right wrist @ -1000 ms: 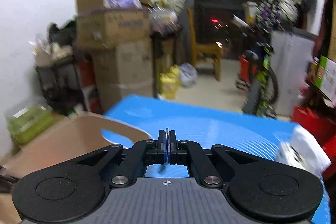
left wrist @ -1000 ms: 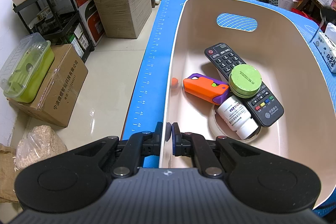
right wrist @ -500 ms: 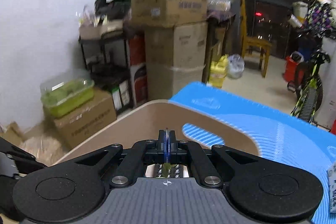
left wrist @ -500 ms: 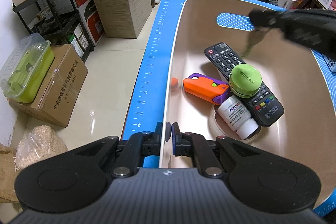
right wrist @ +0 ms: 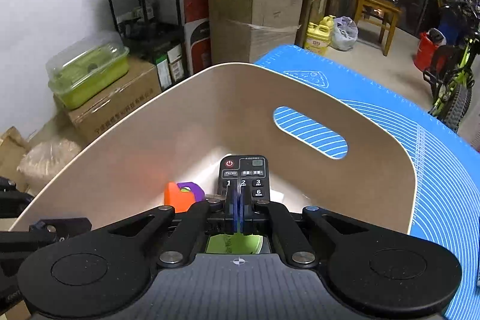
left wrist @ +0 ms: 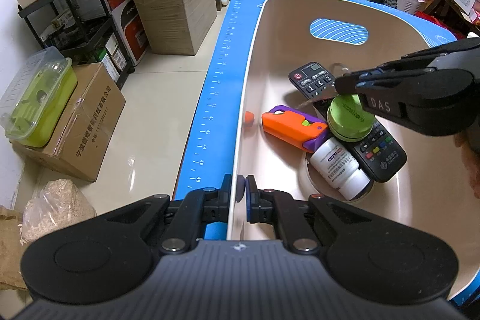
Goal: Organize rigid objects
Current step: 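Lift the keys with the right tool and carry them over the basket, then open the right tool to drop the keys into the basket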
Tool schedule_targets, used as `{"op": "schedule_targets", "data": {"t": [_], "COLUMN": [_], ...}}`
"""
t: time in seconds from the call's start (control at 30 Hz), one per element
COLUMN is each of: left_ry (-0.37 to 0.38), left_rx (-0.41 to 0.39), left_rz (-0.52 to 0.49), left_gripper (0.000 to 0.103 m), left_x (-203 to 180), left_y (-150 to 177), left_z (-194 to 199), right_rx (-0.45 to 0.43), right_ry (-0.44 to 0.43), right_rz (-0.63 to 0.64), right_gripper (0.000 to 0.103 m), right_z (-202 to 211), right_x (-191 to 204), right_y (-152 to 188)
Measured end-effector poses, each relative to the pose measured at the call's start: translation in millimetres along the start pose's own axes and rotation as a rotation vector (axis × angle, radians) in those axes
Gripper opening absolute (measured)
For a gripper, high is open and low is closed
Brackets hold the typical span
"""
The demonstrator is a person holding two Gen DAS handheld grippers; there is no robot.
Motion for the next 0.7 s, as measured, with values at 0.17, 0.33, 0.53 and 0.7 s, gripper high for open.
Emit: {"op": "schedule_targets", "data": {"t": [0.17, 0.33, 0.53, 0.7], "left_ry": [-0.004, -0.008, -0.026, -0.036], "left_rx": [0.003, 0.004, -0.022, -0.096], "left_rz": [0.000, 0.003, 0.005, -0.012], "left_gripper": [0.010, 0.010, 0.013, 0.061], "left_x": [-2, -2, -3, -11], "left_y": [-1, -1, -3, -8], "left_z": [0, 1, 9, 34], "right_rx": [0.025, -0.022, -0.114, -0.157], "right_ry": [-0.005, -0.014, -0.004, 0.023], "right_rz": [0.002, -0.037, -0.076, -0.064], "right_gripper": [0.043, 0.064, 0.076, 0.083], "right_z": [1, 16, 53, 91], "right_x": [1, -8, -15, -20], "right_y": [3, 3, 4, 8]}}
Point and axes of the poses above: each gripper's, at about its wrist camera, not at the fingertips, and z roughly against the way its jaws point, x to its left, y to its underside, the point moved 6 cm from there along -z, roughly the way its jaws point, and after that the axes turned 2 degrees about x, right-handed, at the moved point
